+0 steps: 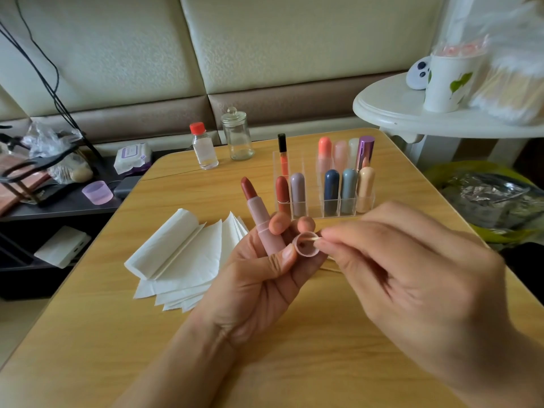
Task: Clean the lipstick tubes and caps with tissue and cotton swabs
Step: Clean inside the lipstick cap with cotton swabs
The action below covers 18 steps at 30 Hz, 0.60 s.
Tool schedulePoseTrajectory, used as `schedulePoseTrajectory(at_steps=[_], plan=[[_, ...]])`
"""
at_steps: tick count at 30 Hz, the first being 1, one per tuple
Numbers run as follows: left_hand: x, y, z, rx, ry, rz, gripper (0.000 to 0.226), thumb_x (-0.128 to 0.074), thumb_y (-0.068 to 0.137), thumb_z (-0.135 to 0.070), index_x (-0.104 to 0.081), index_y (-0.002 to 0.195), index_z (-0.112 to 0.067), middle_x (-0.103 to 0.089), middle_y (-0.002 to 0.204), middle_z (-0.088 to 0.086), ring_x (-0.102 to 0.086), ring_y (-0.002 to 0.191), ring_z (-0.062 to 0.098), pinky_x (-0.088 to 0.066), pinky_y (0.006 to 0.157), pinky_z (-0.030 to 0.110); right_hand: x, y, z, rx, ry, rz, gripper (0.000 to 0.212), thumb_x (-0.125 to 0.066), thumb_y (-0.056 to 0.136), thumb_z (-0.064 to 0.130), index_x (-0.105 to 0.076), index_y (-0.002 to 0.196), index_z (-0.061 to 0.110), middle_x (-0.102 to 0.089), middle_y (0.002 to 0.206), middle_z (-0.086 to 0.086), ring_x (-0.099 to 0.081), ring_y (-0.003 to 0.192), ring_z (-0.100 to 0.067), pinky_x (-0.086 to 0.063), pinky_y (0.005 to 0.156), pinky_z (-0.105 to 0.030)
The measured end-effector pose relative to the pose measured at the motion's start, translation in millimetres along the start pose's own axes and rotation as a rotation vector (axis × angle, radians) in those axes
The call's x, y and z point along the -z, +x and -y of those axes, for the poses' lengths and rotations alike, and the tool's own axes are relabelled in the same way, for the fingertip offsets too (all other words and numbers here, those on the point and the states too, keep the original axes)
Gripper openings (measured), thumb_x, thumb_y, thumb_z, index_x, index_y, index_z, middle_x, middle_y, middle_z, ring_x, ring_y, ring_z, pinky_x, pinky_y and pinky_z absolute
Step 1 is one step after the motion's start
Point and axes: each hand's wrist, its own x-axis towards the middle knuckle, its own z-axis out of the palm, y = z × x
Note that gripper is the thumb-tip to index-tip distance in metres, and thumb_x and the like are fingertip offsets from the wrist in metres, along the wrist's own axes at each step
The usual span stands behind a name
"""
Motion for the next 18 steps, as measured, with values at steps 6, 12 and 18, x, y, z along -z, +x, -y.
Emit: schedulePoseTrajectory(at_steps=[6,12,18], plan=[[-1.8,-2.3,-1.8,0.007,0.084,-0.028,0.022,-0.051,0.092,0.013,-0.053,0.101,-0.007,-0.062,0.105,0.015,-0.061,0.11,0.025,-0.048,0.102,0.036,0.0,5.0,2.6,-0.194,0.388,0.082,0.013,-0.072,0.092,0.016,-0.077,0.102,0.009,-0.073,0.095,0.003,-0.066,0.075,-0.004,-0.049,0.069,-0.011],[-1.0,-0.7,-1.2,0.025,0.032,0.016,0.026,-0.036,0.097,0.016,-0.046,0.106,-0.006,-0.063,0.105,0.016,-0.061,0.109,0.025,-0.043,0.107,0.037,-3.4,5.1,-1.2,-0.148,0.239,0.053,0.012,-0.071,0.092,0.013,-0.078,0.098,0.005,-0.072,0.09,-0.004,-0.065,0.076,-0.009,-0.05,0.073,-0.013],[-1.6,-0.4,1.3,0.021,0.037,0.03,0.026,-0.037,0.096,0.016,-0.04,0.106,-0.008,-0.06,0.105,0.017,-0.061,0.105,0.026,-0.043,0.106,0.039,-3.1,1.5,3.6,0.031,-0.035,-0.018,0.009,-0.069,0.094,0.006,-0.075,0.088,0.003,-0.068,0.08,-0.01,-0.06,0.067,-0.024,-0.048,0.074,-0.02]])
